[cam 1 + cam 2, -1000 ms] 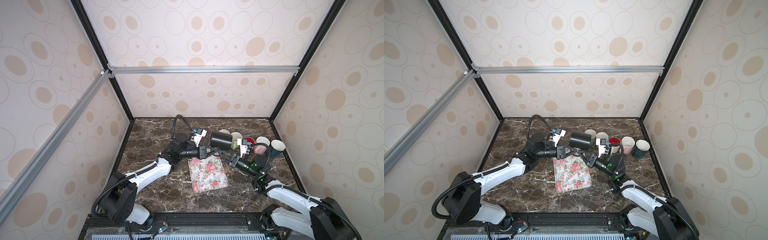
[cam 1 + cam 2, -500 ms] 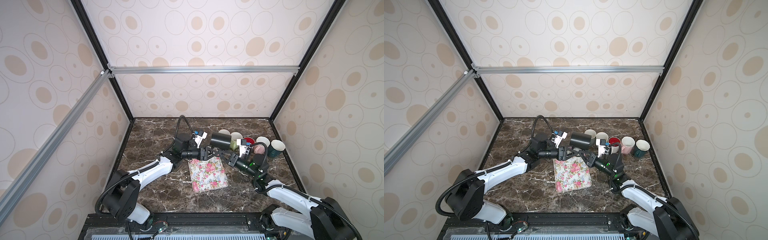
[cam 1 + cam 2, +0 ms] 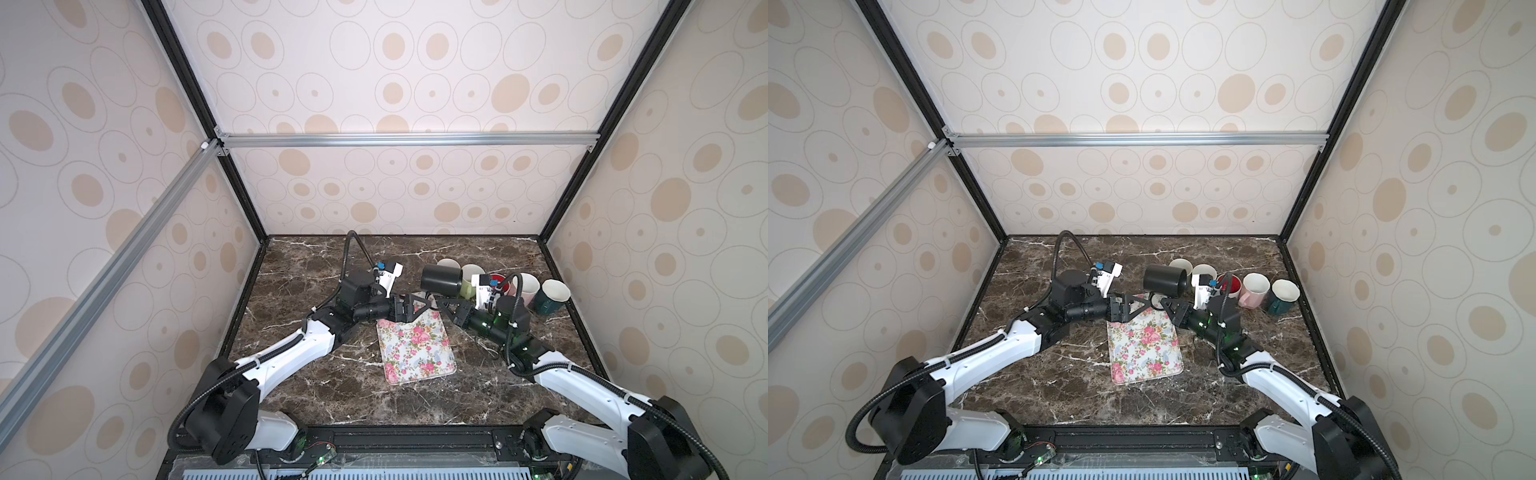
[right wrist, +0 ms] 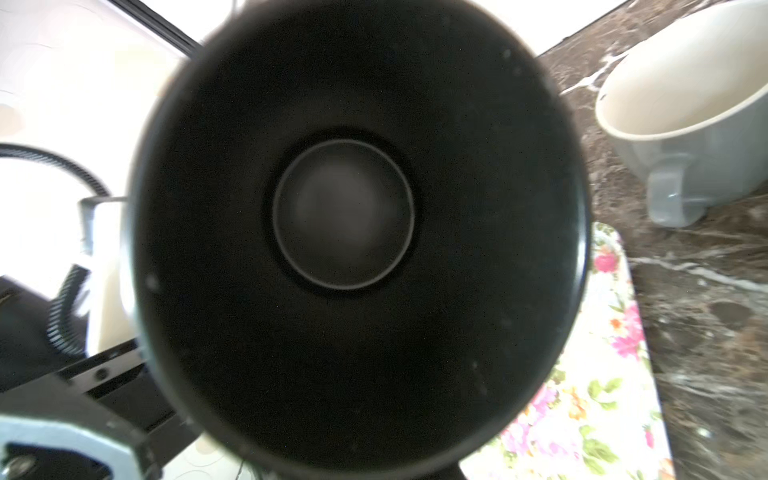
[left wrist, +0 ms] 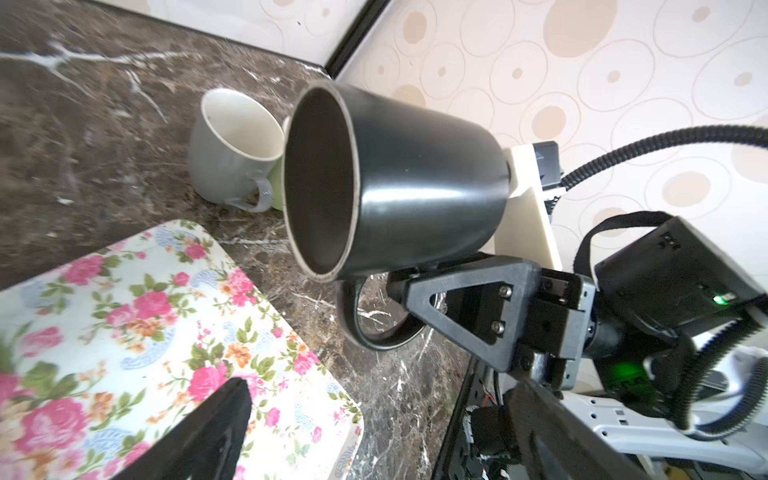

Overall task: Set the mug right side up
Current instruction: 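Carry the black mug toward the mug row while the left gripper releases and withdraws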

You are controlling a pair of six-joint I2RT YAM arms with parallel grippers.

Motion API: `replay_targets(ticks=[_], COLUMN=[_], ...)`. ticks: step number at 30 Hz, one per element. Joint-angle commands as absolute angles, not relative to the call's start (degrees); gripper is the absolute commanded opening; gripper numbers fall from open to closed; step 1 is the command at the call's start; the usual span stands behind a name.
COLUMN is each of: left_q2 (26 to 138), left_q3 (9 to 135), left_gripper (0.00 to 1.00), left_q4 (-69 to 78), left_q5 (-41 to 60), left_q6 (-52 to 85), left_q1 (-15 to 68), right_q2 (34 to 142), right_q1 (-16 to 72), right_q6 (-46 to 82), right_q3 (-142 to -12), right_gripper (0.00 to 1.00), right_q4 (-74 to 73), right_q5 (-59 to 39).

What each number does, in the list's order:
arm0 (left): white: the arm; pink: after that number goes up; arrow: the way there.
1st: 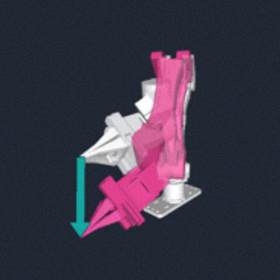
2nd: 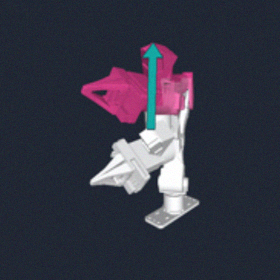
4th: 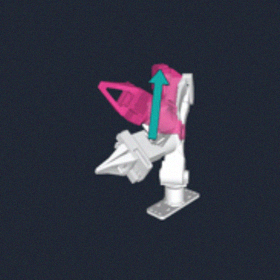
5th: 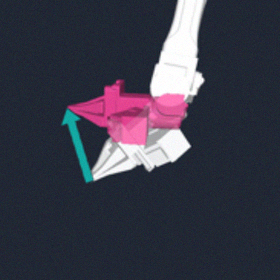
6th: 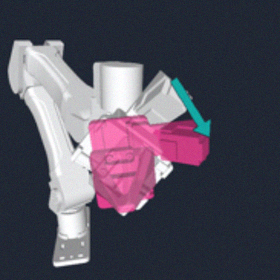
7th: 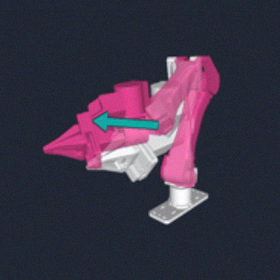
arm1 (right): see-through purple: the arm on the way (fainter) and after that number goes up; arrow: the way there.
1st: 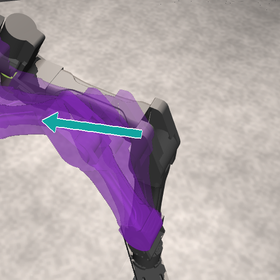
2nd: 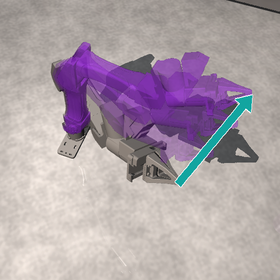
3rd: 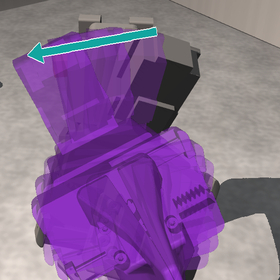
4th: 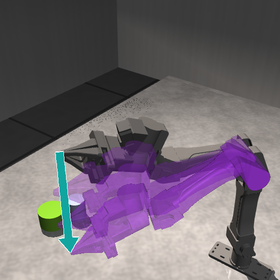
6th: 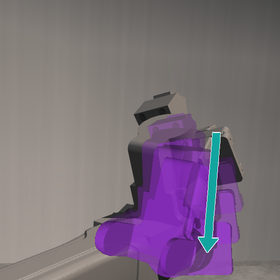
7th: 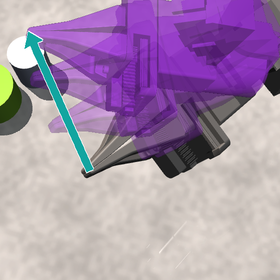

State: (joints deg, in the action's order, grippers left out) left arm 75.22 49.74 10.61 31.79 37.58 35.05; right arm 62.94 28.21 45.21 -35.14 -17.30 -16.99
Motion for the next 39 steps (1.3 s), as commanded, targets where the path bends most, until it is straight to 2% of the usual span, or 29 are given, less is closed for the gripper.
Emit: replay_targets(ticks=[1,8,11,18,23,29,39], left_q2=[71.6,63.8,60.4,53.2,51.1,50.8,49.7], left_q3=[47.2,39.1,36.2,30.1,28.0,26.7,25.6], left_gripper=[0.98,0.98,0.98,0.98,0.98,0.99,0.98], left_q4=[7.1,5.1,4.9,8.3,8.7,9.1,9.7], left_q5=[21.6,12.6,9.2,8.8,10.0,11.3,9.8], left_q6=[33.7,31.2,31.5,33.5,33.8,34.1,33.8], left_q1=[34.5,34.5,34.4,34.4,34.4,34.4,34.4], right_q2=[63.5,77.2,83.3,96.5,105.7,115.9,125.3], right_q1=[29.0,30.5,31.2,33.2,34.2,36.1,36.8], right_q6=[36.9,32.3,30.3,29.3,29.5,27.0,28.8], right_q3=[-46.2,-65.3,-70.8,-81.7,-89.0,-101.9,-114.2], right_gripper=[0.00,0.00,0.00,0.00,0.00,0.00,0.00], right_q4=[-4.7,14.4,16.3,20.3,20.5,28.6,41.6], right_q5=[-11.8,-7.3,-5.2,3.6,6.0,17.1,25.8])
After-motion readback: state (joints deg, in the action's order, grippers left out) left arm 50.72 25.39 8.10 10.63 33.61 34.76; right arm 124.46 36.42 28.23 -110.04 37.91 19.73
